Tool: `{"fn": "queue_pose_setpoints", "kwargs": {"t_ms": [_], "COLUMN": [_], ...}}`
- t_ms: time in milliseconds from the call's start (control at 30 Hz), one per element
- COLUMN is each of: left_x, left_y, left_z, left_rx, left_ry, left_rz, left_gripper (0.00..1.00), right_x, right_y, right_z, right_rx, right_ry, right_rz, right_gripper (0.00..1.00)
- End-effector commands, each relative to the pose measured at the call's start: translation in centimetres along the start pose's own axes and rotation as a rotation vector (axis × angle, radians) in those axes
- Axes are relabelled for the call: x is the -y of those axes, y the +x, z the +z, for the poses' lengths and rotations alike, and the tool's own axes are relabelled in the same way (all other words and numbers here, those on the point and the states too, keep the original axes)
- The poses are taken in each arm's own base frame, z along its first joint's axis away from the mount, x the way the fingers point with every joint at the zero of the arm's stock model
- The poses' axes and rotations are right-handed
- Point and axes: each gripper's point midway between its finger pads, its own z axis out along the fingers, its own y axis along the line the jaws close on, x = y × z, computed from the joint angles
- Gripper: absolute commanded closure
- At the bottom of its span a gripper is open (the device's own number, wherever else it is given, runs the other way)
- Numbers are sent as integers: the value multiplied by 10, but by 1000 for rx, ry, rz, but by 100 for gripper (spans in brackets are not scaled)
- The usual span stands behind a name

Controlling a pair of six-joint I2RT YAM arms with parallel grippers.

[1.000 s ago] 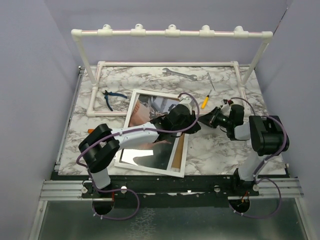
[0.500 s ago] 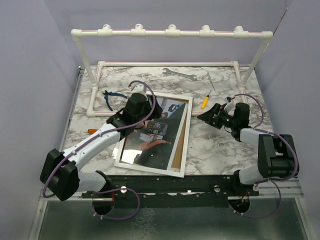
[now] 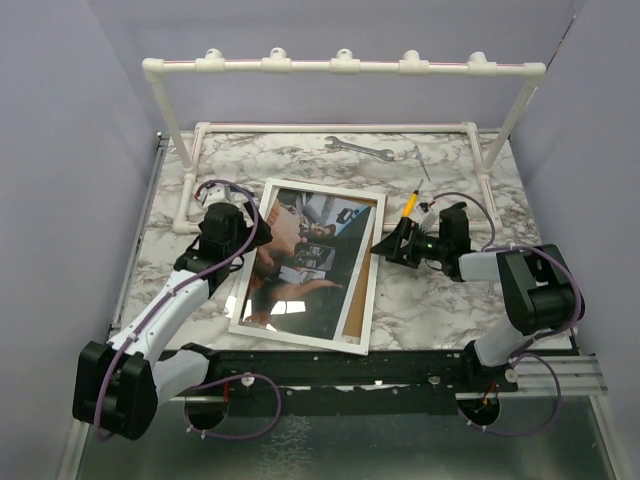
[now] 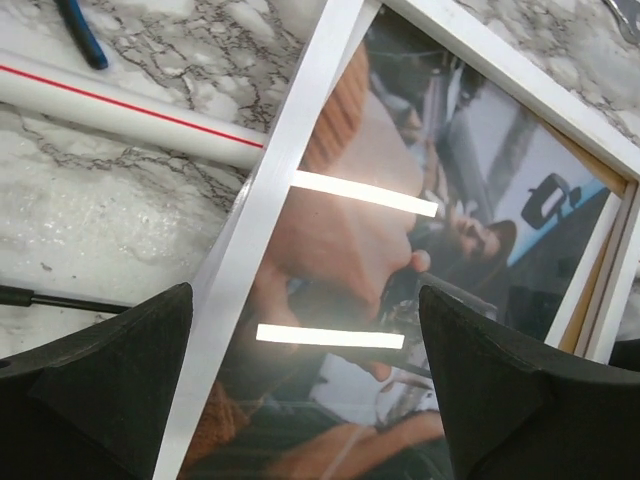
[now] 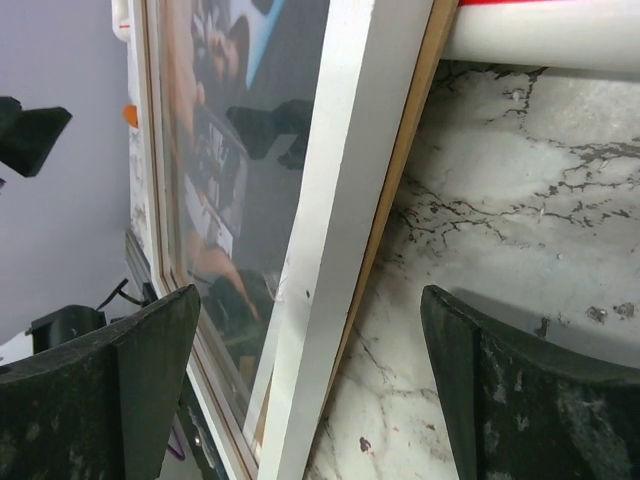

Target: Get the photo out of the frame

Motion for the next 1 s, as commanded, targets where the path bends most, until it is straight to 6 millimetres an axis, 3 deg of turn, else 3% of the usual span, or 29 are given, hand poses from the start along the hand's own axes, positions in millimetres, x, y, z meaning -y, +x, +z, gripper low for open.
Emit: {"fn": "queue_pose_setpoints", "kwargs": {"t_ms": [0, 133, 667, 833, 967], "left_x": [-21, -37, -48, -45, -32], "left_y": [3, 17, 55, 67, 71], "left_z": [3, 12, 41, 48, 45], "left_rx": [30, 14, -91, -140, -165], "left_ry": [-33, -79, -83, -55, 14], "left_rz": [0, -9, 9, 14, -13], "left_gripper": [6, 5, 7, 8, 11], "right_x": [0, 2, 0, 0, -1], "right_y": [-8, 0, 2, 1, 1], "right_z": [10, 16, 28, 30, 30], "right_rx": [22, 2, -10, -15, -18], "right_ry": [-7, 0, 1, 0, -3], "right_rz": [-7, -3, 5, 5, 5], "right_gripper": [7, 9, 20, 23, 25]}}
